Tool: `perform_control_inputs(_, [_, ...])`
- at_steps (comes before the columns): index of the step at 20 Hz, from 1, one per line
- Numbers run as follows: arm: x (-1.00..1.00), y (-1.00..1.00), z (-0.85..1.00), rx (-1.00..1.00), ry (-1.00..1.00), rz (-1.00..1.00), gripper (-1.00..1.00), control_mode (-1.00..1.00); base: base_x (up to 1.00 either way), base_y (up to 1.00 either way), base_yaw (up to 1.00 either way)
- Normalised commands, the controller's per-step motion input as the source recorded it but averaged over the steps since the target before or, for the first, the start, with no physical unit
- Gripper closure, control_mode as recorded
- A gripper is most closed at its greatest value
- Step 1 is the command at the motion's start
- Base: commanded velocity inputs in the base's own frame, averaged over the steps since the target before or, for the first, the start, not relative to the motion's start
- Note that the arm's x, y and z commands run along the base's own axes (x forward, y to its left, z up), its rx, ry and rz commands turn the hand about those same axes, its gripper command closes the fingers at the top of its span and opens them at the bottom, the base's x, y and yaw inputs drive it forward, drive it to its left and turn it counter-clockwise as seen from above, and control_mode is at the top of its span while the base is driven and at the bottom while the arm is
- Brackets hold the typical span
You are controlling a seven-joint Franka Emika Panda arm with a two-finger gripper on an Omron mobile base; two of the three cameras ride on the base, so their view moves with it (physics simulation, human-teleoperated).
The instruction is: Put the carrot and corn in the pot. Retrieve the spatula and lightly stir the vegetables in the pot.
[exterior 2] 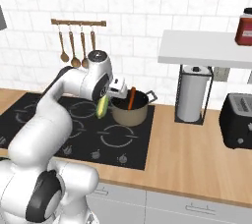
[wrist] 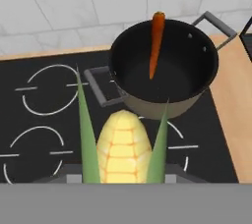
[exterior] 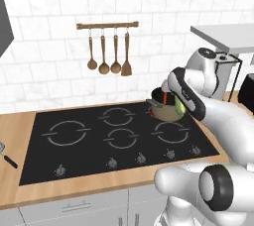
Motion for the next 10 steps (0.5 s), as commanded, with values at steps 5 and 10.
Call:
perform_control_inputs(5, [1.00,-0.22,-0.19,0.00,0.00,-0.19,1.00,-1.00,0.00,0.00,0.00])
perform_control_inputs(10, [1.00,-0.22,-0.37,0.00,0.00,-0.12,1.00,-1.00,0.00,0.00,0.00])
